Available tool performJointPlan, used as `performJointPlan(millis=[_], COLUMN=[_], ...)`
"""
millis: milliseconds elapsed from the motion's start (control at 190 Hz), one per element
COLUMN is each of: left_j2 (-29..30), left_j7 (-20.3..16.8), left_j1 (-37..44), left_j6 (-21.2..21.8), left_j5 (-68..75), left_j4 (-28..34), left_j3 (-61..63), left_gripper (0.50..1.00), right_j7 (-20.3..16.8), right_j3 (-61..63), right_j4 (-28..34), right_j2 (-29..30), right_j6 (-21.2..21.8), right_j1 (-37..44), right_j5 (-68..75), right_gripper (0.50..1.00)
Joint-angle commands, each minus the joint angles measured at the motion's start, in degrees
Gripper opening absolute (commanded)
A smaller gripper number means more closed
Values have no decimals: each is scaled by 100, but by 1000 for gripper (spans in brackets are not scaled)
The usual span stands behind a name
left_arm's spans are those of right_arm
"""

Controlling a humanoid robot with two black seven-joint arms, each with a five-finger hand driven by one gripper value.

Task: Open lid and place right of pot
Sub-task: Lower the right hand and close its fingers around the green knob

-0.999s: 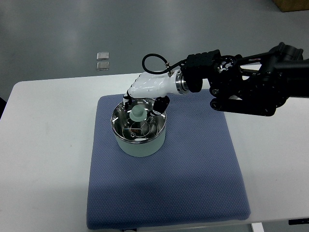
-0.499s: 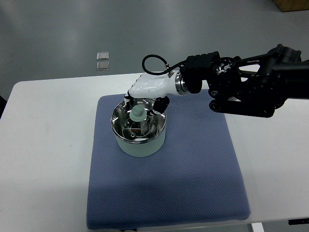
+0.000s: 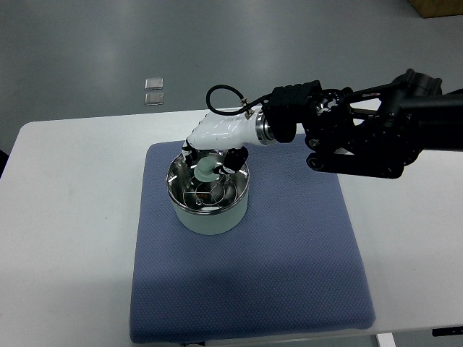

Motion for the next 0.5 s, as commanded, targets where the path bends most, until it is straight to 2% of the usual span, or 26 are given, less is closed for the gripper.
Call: performJointPlan(millis=[0,494], left_j2=[0,0], left_j7=[0,0], left_j1=[0,0], left_j6=[0,0], left_j5=[0,0], left_j4=[0,0], left_j3=[0,0], left_gripper=[1000,1000], right_j7=[-9,-44], right_j3=[-4,-4], right_j4=[-30,-30], right_j2=[3,38], right_j6=[-2,94], right_j1=[-13,-49], right_j5=[-6,-6], right_gripper=[686,664])
